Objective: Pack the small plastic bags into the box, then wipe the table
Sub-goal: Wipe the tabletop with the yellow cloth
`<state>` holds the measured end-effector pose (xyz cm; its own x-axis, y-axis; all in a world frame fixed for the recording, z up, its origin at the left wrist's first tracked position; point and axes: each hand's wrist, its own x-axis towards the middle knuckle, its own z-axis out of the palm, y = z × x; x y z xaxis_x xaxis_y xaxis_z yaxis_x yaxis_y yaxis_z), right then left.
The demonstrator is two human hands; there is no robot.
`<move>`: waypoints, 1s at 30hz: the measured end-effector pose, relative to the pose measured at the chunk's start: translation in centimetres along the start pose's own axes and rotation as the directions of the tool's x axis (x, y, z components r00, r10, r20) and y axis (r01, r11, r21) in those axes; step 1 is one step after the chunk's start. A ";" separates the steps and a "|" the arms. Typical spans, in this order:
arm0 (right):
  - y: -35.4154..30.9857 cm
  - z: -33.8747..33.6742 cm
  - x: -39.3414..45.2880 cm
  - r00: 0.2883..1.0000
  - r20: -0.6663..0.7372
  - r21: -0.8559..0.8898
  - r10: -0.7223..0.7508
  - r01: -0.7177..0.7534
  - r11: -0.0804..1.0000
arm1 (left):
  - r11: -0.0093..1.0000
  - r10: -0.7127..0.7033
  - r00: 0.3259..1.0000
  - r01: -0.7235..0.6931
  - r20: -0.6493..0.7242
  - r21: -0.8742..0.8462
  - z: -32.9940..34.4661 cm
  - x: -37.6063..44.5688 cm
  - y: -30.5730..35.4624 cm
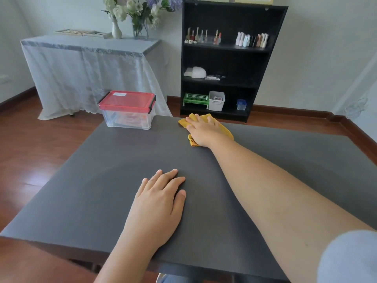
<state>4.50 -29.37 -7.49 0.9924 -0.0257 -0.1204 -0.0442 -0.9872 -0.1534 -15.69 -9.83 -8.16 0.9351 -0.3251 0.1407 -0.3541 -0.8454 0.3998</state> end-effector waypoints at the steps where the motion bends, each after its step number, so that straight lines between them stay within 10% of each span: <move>1: -0.7 0.1 0.1 0.999 0.011 0.004 -0.041 0.041 0.999 | 1.000 0.001 1.000 -0.001 0.001 0.003 0.0 0.0 0.0; 9: -3.2 1.0 -3.8 0.935 0.074 0.066 -0.348 0.343 0.937 | 1.000 0.010 1.000 -0.010 -0.019 -0.012 0.0 0.0 0.1; 15: -1.0 2.0 -10.5 0.827 0.094 0.144 -0.554 0.540 0.829 | 0.937 -0.062 0.948 -0.052 -0.312 -0.345 -1.8 -0.8 -0.9; 24: 1.0 0.1 -9.2 0.961 0.055 0.156 -0.271 0.260 0.953 | 0.973 -0.213 0.928 0.173 -0.306 -0.154 -3.8 -2.1 -7.4; 30: -4.9 1.4 -10.5 0.936 0.076 0.123 -0.344 0.334 0.935 | 0.984 -0.165 0.911 0.127 -0.378 -0.125 -3.2 -2.5 -7.3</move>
<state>-5.83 -24.07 -6.87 0.9353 0.3274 -0.1340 0.2755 -0.9119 -0.3043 -15.37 -1.56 -8.55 0.9144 0.0041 0.4047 -0.2283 -0.8205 0.5241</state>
